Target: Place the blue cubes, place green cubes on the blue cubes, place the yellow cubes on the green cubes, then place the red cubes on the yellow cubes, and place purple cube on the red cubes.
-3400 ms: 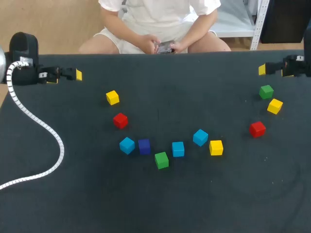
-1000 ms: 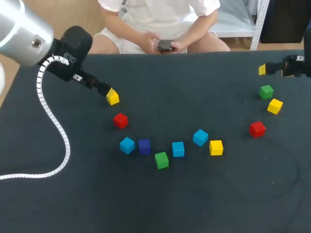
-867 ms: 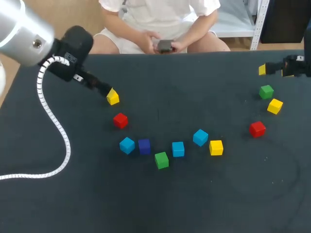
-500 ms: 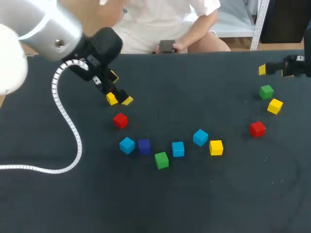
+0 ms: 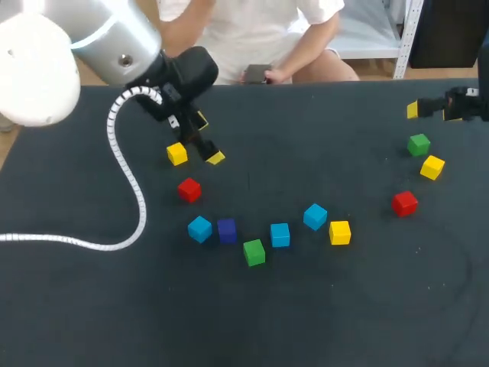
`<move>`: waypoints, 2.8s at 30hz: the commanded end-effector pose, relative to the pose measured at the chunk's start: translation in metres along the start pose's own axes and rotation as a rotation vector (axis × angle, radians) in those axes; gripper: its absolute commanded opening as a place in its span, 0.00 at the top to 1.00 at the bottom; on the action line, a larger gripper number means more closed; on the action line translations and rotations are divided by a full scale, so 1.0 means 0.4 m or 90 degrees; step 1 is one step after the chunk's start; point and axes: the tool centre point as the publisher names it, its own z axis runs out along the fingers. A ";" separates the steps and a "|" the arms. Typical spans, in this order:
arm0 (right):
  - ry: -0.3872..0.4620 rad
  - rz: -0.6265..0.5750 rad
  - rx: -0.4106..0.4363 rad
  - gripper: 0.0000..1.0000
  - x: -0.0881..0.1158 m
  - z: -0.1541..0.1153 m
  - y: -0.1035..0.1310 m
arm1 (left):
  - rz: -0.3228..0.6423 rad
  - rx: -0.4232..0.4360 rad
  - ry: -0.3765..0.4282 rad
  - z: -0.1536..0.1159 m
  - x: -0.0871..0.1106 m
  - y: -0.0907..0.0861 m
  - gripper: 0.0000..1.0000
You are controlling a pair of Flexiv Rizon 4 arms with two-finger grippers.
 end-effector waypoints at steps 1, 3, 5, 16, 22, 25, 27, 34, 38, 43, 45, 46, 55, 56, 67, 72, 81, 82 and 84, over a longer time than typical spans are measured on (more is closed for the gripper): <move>0.000 0.000 0.002 0.00 0.001 -0.001 0.002 | 0.027 -0.009 -0.053 0.022 0.022 0.005 0.00; 0.000 0.000 0.002 0.00 0.001 -0.001 0.002 | 0.011 -0.025 -0.048 0.029 0.037 0.020 0.00; 0.000 0.000 0.002 0.00 0.001 -0.001 0.002 | 0.019 -0.036 -0.069 0.027 0.045 0.026 0.00; 0.000 0.000 0.002 0.00 0.001 -0.001 0.002 | 0.008 -0.029 -0.052 0.058 0.048 0.059 0.00; 0.000 0.000 0.002 0.00 0.001 -0.001 0.002 | 0.008 -0.029 -0.052 0.058 0.048 0.059 0.00; 0.000 0.000 0.002 0.00 0.001 -0.001 0.002 | 0.008 -0.029 -0.052 0.058 0.048 0.059 0.00; 0.000 0.000 0.002 0.00 0.001 -0.001 0.002 | 0.008 -0.029 -0.052 0.058 0.048 0.059 0.00; 0.000 0.000 0.002 0.00 0.001 -0.001 0.002 | 0.030 0.003 -0.065 0.076 0.055 0.084 0.00; 0.000 0.000 0.002 0.00 0.001 -0.001 0.002 | 0.106 0.020 -0.047 0.081 0.039 0.113 0.00; 0.000 0.000 0.002 0.00 0.001 -0.001 0.002 | 0.147 0.028 -0.032 0.082 0.049 0.166 0.00; 0.000 0.000 0.002 0.00 0.001 -0.001 0.002 | 0.151 0.049 -0.024 0.089 0.048 0.178 0.00; 0.000 0.000 0.002 0.00 0.001 -0.001 0.002 | 0.151 0.058 -0.014 0.093 0.042 0.182 0.00; 0.000 0.000 0.002 0.00 0.001 -0.001 0.002 | 0.170 0.047 -0.040 0.129 0.021 0.167 0.00; 0.000 0.000 0.002 0.00 0.001 -0.001 0.002 | 0.168 0.043 -0.048 0.133 0.024 0.168 0.00; 0.000 0.000 0.002 0.00 0.001 -0.001 0.002 | 0.160 0.037 -0.093 0.150 0.034 0.166 0.00; 0.000 0.000 0.002 0.00 0.001 -0.001 0.002 | 0.146 0.021 -0.108 0.155 0.028 0.150 0.00; 0.000 0.000 0.002 0.00 0.001 -0.001 0.002 | 0.124 0.021 -0.084 0.154 0.027 0.138 0.00; 0.000 0.000 0.002 0.00 0.001 -0.001 0.002 | 0.124 0.021 -0.084 0.154 0.027 0.138 0.00; 0.000 0.000 0.002 0.00 0.001 -0.001 0.002 | 0.124 0.021 -0.084 0.154 0.027 0.138 0.00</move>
